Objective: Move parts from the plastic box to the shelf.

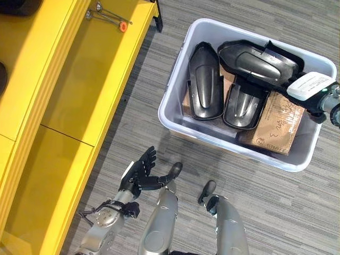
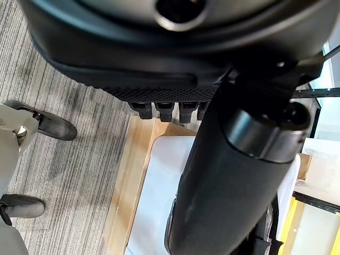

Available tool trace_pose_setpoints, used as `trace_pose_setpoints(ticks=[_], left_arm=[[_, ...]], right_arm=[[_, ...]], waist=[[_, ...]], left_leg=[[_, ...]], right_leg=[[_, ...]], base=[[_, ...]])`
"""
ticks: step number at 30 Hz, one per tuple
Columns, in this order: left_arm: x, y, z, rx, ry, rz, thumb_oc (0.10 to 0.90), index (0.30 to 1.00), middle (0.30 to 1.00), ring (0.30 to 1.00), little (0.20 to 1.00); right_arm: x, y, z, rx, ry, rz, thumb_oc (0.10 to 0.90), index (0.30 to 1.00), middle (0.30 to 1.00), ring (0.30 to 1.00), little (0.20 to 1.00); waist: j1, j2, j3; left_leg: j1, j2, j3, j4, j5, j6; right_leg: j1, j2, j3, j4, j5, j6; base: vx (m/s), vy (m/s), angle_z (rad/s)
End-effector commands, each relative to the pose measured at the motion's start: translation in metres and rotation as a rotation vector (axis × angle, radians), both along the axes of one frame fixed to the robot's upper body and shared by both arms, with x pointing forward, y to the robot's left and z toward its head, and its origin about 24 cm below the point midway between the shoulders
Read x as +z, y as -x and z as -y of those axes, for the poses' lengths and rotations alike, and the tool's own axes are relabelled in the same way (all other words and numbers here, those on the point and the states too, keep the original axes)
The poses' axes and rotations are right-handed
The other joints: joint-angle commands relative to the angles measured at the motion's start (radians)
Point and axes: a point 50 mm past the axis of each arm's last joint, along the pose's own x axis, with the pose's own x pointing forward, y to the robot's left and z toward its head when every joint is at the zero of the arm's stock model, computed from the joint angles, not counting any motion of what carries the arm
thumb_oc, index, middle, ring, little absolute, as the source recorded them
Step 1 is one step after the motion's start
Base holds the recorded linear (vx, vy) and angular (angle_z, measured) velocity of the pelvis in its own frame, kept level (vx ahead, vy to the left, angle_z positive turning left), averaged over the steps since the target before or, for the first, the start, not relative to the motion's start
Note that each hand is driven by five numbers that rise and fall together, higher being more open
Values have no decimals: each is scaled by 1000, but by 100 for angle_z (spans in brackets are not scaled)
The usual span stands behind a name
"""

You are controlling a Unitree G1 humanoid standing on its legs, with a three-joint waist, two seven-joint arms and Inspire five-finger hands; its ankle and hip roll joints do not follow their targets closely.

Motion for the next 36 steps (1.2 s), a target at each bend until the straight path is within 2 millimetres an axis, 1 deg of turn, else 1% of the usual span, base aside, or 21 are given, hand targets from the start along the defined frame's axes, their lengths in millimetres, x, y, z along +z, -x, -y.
trace_pose_setpoints(ticks=[1, 5, 10, 13, 14, 15, 16, 17, 19, 21, 26, 29, 31, 32, 36], left_arm=[[34, 2, -1, -15, 9, 175, 900, 1000, 1000, 1000, 1000], [35, 1, 2, -17, 19, 183, 900, 1000, 1000, 1000, 1000], [35, 0, 5, -7, 37, 192, 900, 1000, 1000, 1000, 1000], [36, 0, 8, -6, 48, 197, 900, 1000, 1000, 1000, 1000], [36, -1, 8, -6, 51, 199, 900, 1000, 1000, 1000, 1000], [35, -1, 10, -5, 55, 196, 900, 1000, 1000, 1000, 1000], [35, -1, 11, -8, 56, 197, 900, 1000, 1000, 1000, 1000], [35, -1, 11, -9, 53, 197, 900, 1000, 1000, 1000, 1000], [35, -1, 11, -10, 51, 199, 900, 1000, 1000, 1000, 1000], [35, -2, 11, -2, 48, 202, 900, 1000, 1000, 1000, 1000], [36, -2, 11, 8, 48, 209, 900, 1000, 1000, 1000, 1000], [38, -4, 11, 19, 47, 219, 900, 1000, 1000, 1000, 1000], [38, -4, 11, 22, 47, 220, 900, 1000, 1000, 1000, 1000], [38, -4, 11, 25, 46, 221, 900, 1000, 1000, 1000, 1000], [40, -5, 10, 27, 44, 227, 900, 1000, 1000, 1000, 1000]], right_arm=[[70, 26, 33, -115, 77, 270, 900, 1000, 1000, 1000, 1000], [78, 31, 42, -156, 82, 312, 900, 1000, 1000, 1000, 1000], [78, 31, 48, -189, 77, 328, 900, 1000, 1000, 1000, 1000], [72, 29, 49, -195, 48, 330, 900, 1000, 1000, 1000, 1000], [68, 28, 51, -203, 28, 329, 900, 1000, 1000, 1000, 1000], [60, 24, 47, -185, 11, 311, 900, 1000, 1000, 1000, 1000], [57, 23, 45, -176, 2, 305, 900, 1000, 1000, 1000, 1000], [55, 23, 46, -178, -1, 304, 900, 1000, 1000, 1000, 1000], [52, 20, 41, -155, -1, 301, 900, 1000, 1000, 1000, 1000], [53, 19, 41, -156, 5, 309, 900, 1000, 1000, 1000, 1000], [63, 20, 41, -151, 29, 356, 900, 1000, 1000, 1000, 1000], [75, 23, 44, -167, 44, 412, 900, 1000, 1000, 1000, 1000], [77, 24, 45, -174, 48, 425, 900, 1000, 1000, 1000, 1000], [80, 24, 44, -167, 46, 439, 900, 1000, 1000, 1000, 1000], [82, 24, 42, -161, 45, 443, 900, 1000, 1000, 1000, 1000]], waist=[[3, -4, -21], [-6, 6, -13], [-14, 20, 0], [-14, 27, 8], [-15, 31, 8], [-18, 37, 9], [-19, 39, 9], [-17, 36, 9], [-18, 38, 9], [-17, 40, 9], [-20, 40, 9], [-24, 36, 9], [-24, 35, 9], [-23, 28, 9], [-24, 19, 9]], left_leg=[[27, 91, 27, 7, -50, 22], [23, 87, 26, 8, -50, 23], [11, 82, 28, 15, -52, 27], [2, 80, 30, 24, -57, 30], [-5, 77, 30, 32, -61, 32], [-14, 73, 31, 43, -66, 34], [-18, 70, 30, 47, -68, 34], [-19, 69, 30, 49, -69, 35], [-31, 65, 32, 58, -74, 37], [-40, 63, 33, 64, -76, 38], [-57, 59, 33, 68, -78, 41], [-66, 59, 35, 62, -75, 39], [-68, 59, 35, 62, -75, 40], [-70, 58, 32, 66, -78, 42], [-73, 56, 30, 75, -84, 44]], right_leg=[[36, -25, 69, 22, -94, 76], [23, -28, 74, 38, -100, 74], [-3, -30, 86, 57, -102, 73], [-19, -32, 91, 68, -101, 75], [-23, -34, 91, 71, -100, 76], [-34, -37, 93, 79, -101, 77], [-37, -38, 94, 82, -102, 77], [-37, -39, 94, 82, -102, 77], [-47, -41, 96, 83, -100, 79], [-55, -42, 98, 83, -97, 79], [-70, -46, 98, 85, -90, 82], [-76, -49, 96, 79, -86, 83], [-79, -48, 97, 79, -84, 84], [-80, -46, 98, 76, -81, 84], [-76, -48, 94, 75, -81, 86]], base=[[7, -36, 1], [0, 0, 0], [-2, -4, 2], [-2, -2, -4], [3, 0, -10], [6, 3, -3], [0, 0, 0], [0, 0, 0], [0, 0, 0], [0, 0, 0], [-1, 6, 1], [0, 0, 0], [4, 11, 4], [0, 0, 0], [0, 0, 0]])
